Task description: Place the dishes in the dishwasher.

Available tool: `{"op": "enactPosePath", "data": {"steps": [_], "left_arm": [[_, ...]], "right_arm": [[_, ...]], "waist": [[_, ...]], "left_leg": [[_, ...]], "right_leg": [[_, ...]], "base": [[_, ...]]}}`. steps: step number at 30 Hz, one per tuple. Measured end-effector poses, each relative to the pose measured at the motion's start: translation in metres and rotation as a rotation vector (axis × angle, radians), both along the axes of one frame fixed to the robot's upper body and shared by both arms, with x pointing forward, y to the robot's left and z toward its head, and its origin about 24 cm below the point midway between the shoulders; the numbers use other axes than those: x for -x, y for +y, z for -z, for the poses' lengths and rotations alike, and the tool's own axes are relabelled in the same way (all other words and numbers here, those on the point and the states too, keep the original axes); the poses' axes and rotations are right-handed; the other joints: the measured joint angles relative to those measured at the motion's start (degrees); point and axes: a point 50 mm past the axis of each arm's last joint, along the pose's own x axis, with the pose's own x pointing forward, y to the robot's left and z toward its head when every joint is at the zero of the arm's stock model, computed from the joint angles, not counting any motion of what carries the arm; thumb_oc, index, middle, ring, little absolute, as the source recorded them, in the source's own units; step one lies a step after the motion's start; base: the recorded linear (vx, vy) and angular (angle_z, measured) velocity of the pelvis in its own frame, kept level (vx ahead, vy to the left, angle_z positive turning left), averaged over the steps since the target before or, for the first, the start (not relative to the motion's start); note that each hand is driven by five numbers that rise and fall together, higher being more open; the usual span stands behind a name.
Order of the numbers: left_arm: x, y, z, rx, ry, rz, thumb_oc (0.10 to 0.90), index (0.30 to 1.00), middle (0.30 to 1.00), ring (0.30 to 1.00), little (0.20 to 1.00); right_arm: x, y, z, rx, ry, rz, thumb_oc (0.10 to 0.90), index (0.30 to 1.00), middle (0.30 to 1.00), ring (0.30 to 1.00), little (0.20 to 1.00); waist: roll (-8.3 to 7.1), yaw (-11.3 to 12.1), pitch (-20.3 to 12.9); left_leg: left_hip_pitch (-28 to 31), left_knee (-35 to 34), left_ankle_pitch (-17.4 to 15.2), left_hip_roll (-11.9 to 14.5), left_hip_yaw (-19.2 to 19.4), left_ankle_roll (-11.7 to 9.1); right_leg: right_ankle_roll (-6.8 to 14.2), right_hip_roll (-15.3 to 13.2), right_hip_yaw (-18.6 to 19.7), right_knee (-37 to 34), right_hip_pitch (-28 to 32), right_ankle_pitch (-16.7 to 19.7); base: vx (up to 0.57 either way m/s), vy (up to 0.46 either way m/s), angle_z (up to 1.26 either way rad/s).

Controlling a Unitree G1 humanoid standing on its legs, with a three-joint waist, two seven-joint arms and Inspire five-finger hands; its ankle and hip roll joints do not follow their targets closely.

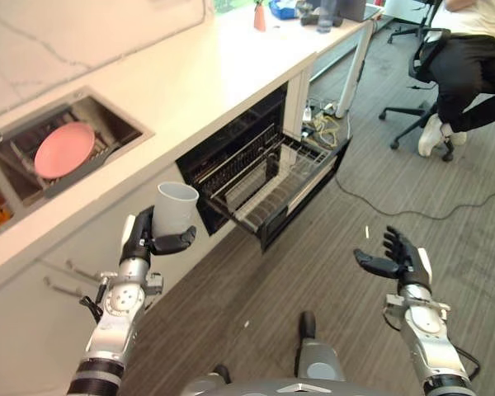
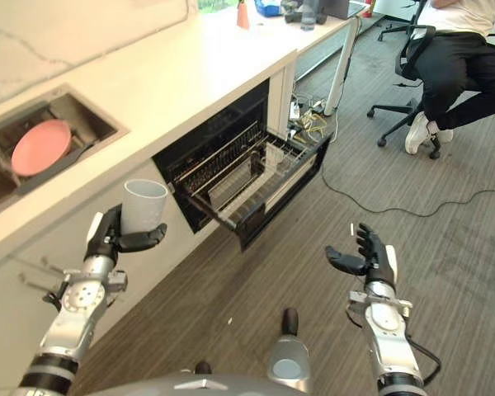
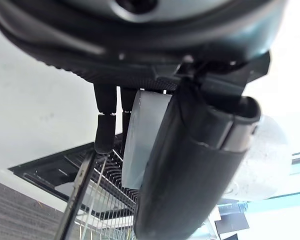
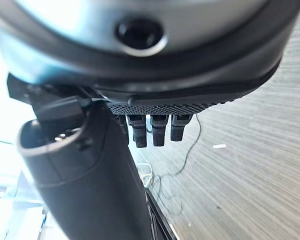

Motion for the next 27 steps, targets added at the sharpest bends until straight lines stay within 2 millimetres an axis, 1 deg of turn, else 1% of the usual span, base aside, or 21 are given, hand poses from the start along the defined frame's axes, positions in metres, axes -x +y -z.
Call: {"op": "enactPosePath", "data": {"steps": [1,2,3,5,6,7,8,9,10,11,12,13,15,17,19,20,21,22,23,24,27], "left_arm": [[0.0,-0.003,0.002,0.026,-0.006,-0.015,0.4,0.3,0.3,0.3,0.3],[-0.003,-0.009,0.001,0.048,-0.017,-0.007,0.4,0.3,0.3,0.3,0.3],[-0.004,-0.01,0.002,0.05,-0.015,-0.001,0.4,0.3,0.3,0.3,0.3],[-0.009,-0.013,0.0,0.049,-0.024,0.012,0.4,0.3,0.3,0.3,0.3],[-0.012,-0.015,-0.002,0.053,-0.033,0.023,0.4,0.3,0.3,0.3,0.3],[-0.014,-0.021,-0.002,0.073,-0.033,0.042,0.4,0.3,0.3,0.3,0.3],[-0.013,-0.022,-0.001,0.073,-0.026,0.045,0.4,0.3,0.3,0.3,0.3],[-0.013,-0.024,0.0,0.074,-0.025,0.052,0.4,0.3,0.3,0.3,0.3],[-0.014,-0.026,0.0,0.074,-0.025,0.062,0.4,0.3,0.3,0.3,0.3],[-0.017,-0.029,-0.002,0.074,-0.033,0.075,0.4,0.3,0.3,0.3,0.3],[-0.019,-0.03,-0.005,0.071,-0.051,0.085,0.4,0.3,0.3,0.3,0.3],[-0.018,-0.029,-0.003,0.07,-0.046,0.081,0.4,0.3,0.3,0.3,0.3],[-0.018,-0.029,-0.003,0.07,-0.045,0.082,0.4,0.3,0.3,0.3,0.3],[-0.016,-0.028,-0.001,0.07,-0.037,0.076,0.4,0.3,0.3,0.3,0.3],[-0.016,-0.03,0.0,0.07,-0.027,0.086,0.4,0.3,0.3,0.3,0.3],[-0.016,-0.036,0.001,0.073,-0.025,0.112,0.4,0.3,0.3,0.3,0.3],[-0.019,-0.036,-0.002,0.065,-0.032,0.129,0.4,0.3,0.3,0.3,0.3],[-0.019,-0.036,-0.002,0.065,-0.032,0.129,0.4,0.3,0.3,0.3,0.3],[-0.02,-0.035,-0.005,0.051,-0.039,0.141,0.4,0.3,0.3,0.3,0.3],[-0.021,-0.034,-0.006,0.046,-0.04,0.143,0.4,0.3,0.3,0.3,0.3],[-0.027,-0.034,-0.013,0.028,-0.062,0.159,0.4,0.3,0.3,0.3,0.3]], "right_arm": [[-0.002,0.0,-0.003,-0.018,-0.017,-0.003,0.8,0.9,0.9,0.9,0.9],[-0.004,0.005,-0.007,-0.064,-0.046,-0.026,0.8,0.9,0.9,0.9,0.9],[-0.008,0.01,-0.013,-0.076,-0.082,-0.056,0.8,0.9,0.9,0.9,0.9],[-0.012,0.019,-0.023,-0.125,-0.15,-0.09,0.8,0.9,0.9,0.9,0.9],[-0.014,0.022,-0.029,-0.137,-0.185,-0.113,0.8,0.9,0.9,0.9,0.9],[-0.019,0.029,-0.04,-0.154,-0.238,-0.16,0.8,0.9,0.9,0.9,0.9],[-0.022,0.033,-0.042,-0.164,-0.25,-0.184,0.8,0.9,0.9,0.9,0.9],[-0.024,0.037,-0.046,-0.16,-0.269,-0.215,0.8,0.9,0.9,0.9,0.9],[-0.027,0.041,-0.051,-0.151,-0.283,-0.254,0.8,0.9,0.9,0.9,0.9],[-0.027,0.043,-0.054,-0.14,-0.289,-0.275,0.8,0.9,0.9,0.9,0.9],[-0.034,0.045,-0.059,-0.144,-0.314,-0.3,0.8,0.9,0.9,0.9,0.9],[-0.037,0.05,-0.058,-0.159,-0.313,-0.317,0.8,0.9,0.9,0.9,0.9],[-0.039,0.051,-0.056,-0.174,-0.307,-0.322,0.8,0.9,0.9,0.9,0.9],[-0.038,0.051,-0.055,-0.183,-0.3,-0.325,0.8,0.9,0.9,0.9,0.9],[-0.033,0.05,-0.049,-0.202,-0.287,-0.312,0.8,0.9,0.9,0.9,0.9],[-0.028,0.046,-0.046,-0.194,-0.266,-0.311,0.8,0.9,0.9,0.9,0.9],[-0.028,0.047,-0.044,-0.211,-0.261,-0.31,0.8,0.9,0.9,0.9,0.9],[-0.028,0.047,-0.044,-0.211,-0.261,-0.31,0.8,0.9,0.9,0.9,0.9],[-0.027,0.057,-0.04,-0.296,-0.267,-0.316,0.8,0.9,0.9,0.9,0.9],[-0.027,0.07,-0.037,-0.37,-0.273,-0.342,0.8,0.9,0.9,0.9,0.9],[-0.027,0.094,-0.034,-0.434,-0.249,-0.46,0.8,0.9,0.9,0.9,0.9]], "waist": [[1.09,-0.54,-0.38],[0.25,-0.69,-0.64],[-0.24,-0.81,-0.8],[-1.67,-0.59,-0.68],[-2.13,-0.17,-0.69],[-2.63,0.8,-0.29],[-2.84,0.81,-0.22],[-2.82,0.68,-0.16],[-3.18,1.06,0.23],[-3.26,0.93,0.31],[-2.8,1.5,0.87],[-2.75,2.81,1.0],[-1.65,3.75,1.61],[-0.13,3.58,2.53],[0.62,3.02,2.62],[2.4,2.14,1.7],[1.91,1.9,1.84],[1.91,1.9,1.84],[0.29,1.92,1.52],[-0.42,1.94,1.18],[-1.17,2.54,0.87]], "left_leg": [[0.3,0.49,-0.74,2.13,-0.39,-1.13],[-0.35,5.22,-0.5,4.51,-0.61,-1.94],[-1.36,7.94,0.3,5.24,-1.95,-3.17],[-7.34,19.2,0.31,5.82,-6.44,-4.04],[-11.89,26.34,1.74,5.84,-9.09,-5.2],[-16.12,34.73,2.06,5.31,-12.34,-6.4],[-16.72,34.76,0.1,4.61,-12.51,-6.85],[-17.38,33.57,-1.0,3.53,-12.64,-7.12],[-18.53,29.73,-2.16,3.3,-11.27,-6.69],[-18.49,22.87,-2.13,3.36,-10.04,-6.62],[-19.09,15.26,-0.88,3.73,-9.95,-6.47],[-18.18,9.09,0.92,4.11,-10.3,-6.11],[-18.97,4.33,4.16,6.02,-10.15,-6.64],[-18.13,1.66,5.89,7.69,-8.31,-5.73],[-16.65,2.46,6.61,6.91,-6.73,-5.52],[-14.23,0.99,7.24,5.67,-7.01,-4.58],[-12.72,-0.7,9.22,4.41,-6.69,-3.95],[-12.72,-0.7,9.22,4.41,-6.69,-3.95],[-11.12,-2.8,9.99,1.75,-5.14,-2.2],[-10.56,-2.91,9.27,0.02,-4.02,-0.98],[-10.06,-2.9,8.48,-1.93,-3.64,0.28]], "right_leg": [[-0.97,2.09,-0.71,-0.08,0.87,-1.06],[-3.21,4.43,-1.53,0.07,2.88,-1.99],[-3.47,5.38,-1.82,0.2,3.42,-3.54],[-4.79,5.76,-2.32,0.27,4.28,-4.7],[-5.77,5.93,-3.18,0.38,4.35,-5.1],[-6.96,5.87,-3.86,-0.35,5.91,-5.54],[-7.27,5.74,-4.41,-0.72,6.59,-5.77],[-7.59,5.71,-5.11,-0.96,7.33,-6.04],[-6.95,5.48,-6.34,-2.52,8.74,-6.93],[-6.9,5.46,-7.67,-3.95,9.72,-6.89],[-6.69,6.06,-7.39,-4.28,10.09,-7.14],[-6.69,6.39,-6.47,-4.39,10.16,-7.16],[-6.47,7.54,-6.5,-5.03,10.93,-7.28],[-6.22,8.4,-6.6,-5.33,12.31,-7.43],[-4.91,7.79,-6.98,-6.24,14.21,-7.45],[-3.34,7.44,-6.68,-5.41,14.42,-8.33],[-2.16,6.21,-6.37,-5.19,14.71,-8.42],[-2.16,6.21,-6.37,-5.19,14.71,-8.42],[-0.56,3.42,-5.34,-4.73,14.31,-8.22],[0.25,1.5,-4.57,-4.66,14.32,-7.81],[2.23,-0.59,-4.46,-4.59,14.56,-6.86]], "base": [[0.22,-0.307,-0.19],[0.12,-0.309,-0.04],[0.11,-0.384,0.01],[0.0,-0.182,0.14],[0.05,-0.08,0.24],[0.12,-0.004,0.27],[0.14,0.034,0.3],[0.11,0.056,0.41],[0.11,0.14,0.58],[0.15,0.154,0.63],[0.19,0.207,0.26],[0.15,0.162,-0.02],[0.11,0.128,-0.15],[0.16,0.265,-0.11],[0.13,0.216,-0.01],[0.1,0.191,0.03],[0.11,0.242,0.02],[0.06,0.155,-0.17],[0.05,0.13,-0.24],[0.04,0.074,-0.3],[0.04,0.057,-0.03]]}}
